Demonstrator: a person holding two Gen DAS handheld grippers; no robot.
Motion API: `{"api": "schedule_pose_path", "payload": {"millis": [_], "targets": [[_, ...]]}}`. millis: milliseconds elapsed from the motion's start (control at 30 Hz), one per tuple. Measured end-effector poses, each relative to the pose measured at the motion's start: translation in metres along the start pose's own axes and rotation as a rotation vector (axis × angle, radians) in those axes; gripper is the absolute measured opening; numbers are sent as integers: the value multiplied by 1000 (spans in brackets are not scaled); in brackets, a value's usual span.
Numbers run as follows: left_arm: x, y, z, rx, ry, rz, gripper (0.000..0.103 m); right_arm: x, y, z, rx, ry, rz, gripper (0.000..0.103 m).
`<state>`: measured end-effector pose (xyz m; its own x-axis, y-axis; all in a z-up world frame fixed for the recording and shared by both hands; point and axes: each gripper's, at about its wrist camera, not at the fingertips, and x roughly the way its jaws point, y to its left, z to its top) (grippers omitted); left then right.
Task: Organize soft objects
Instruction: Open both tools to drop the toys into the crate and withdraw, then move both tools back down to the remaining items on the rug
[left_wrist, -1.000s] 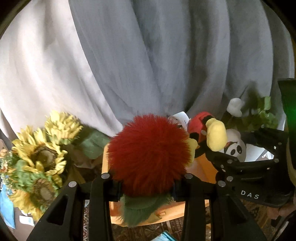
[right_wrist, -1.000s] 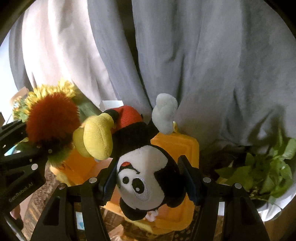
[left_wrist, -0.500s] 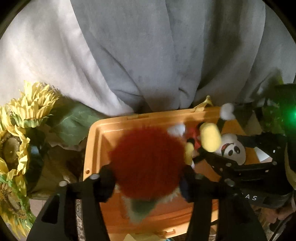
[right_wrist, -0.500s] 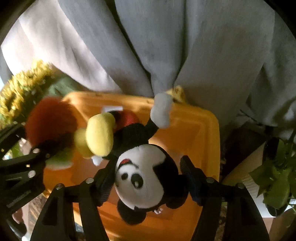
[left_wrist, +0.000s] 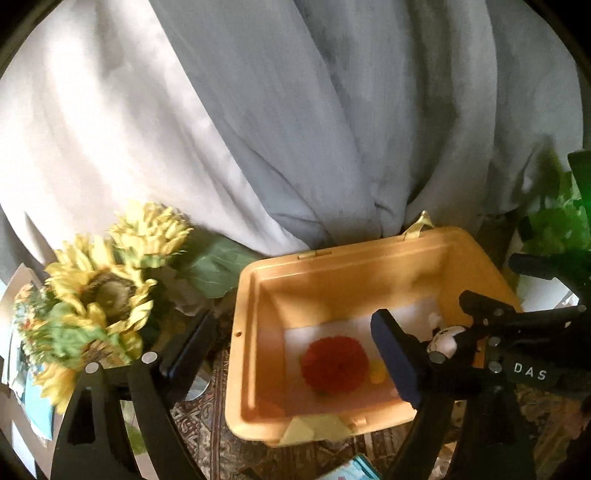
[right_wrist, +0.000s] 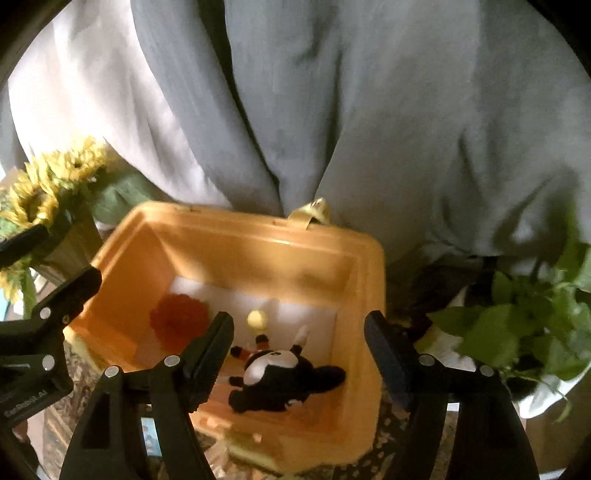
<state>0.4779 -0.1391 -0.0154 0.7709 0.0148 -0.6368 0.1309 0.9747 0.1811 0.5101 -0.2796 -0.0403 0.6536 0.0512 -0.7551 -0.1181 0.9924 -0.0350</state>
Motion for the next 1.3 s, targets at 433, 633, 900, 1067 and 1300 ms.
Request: {"api": "schedule_pose_path", "payload": {"millis": [433, 633, 900, 1067, 1300], "targets": [[-63, 14, -33, -48, -16, 36, 88, -72, 17, -28, 0, -125, -9, 74], [-83, 25, -55, -75, -12, 74, 88, -86, 33, -44, -41, -104, 37, 74], [-100, 25, -88, -88, -14, 69, 89, -94, 45, -67, -65, -99, 36, 74], [-102, 15, -107, -85, 11, 22, 89, -101, 44, -91, -72, -110, 12, 74], [-105, -2, -127, -77, 15, -12, 88, -105, 35, -119, -39, -125, -7, 74]]}}
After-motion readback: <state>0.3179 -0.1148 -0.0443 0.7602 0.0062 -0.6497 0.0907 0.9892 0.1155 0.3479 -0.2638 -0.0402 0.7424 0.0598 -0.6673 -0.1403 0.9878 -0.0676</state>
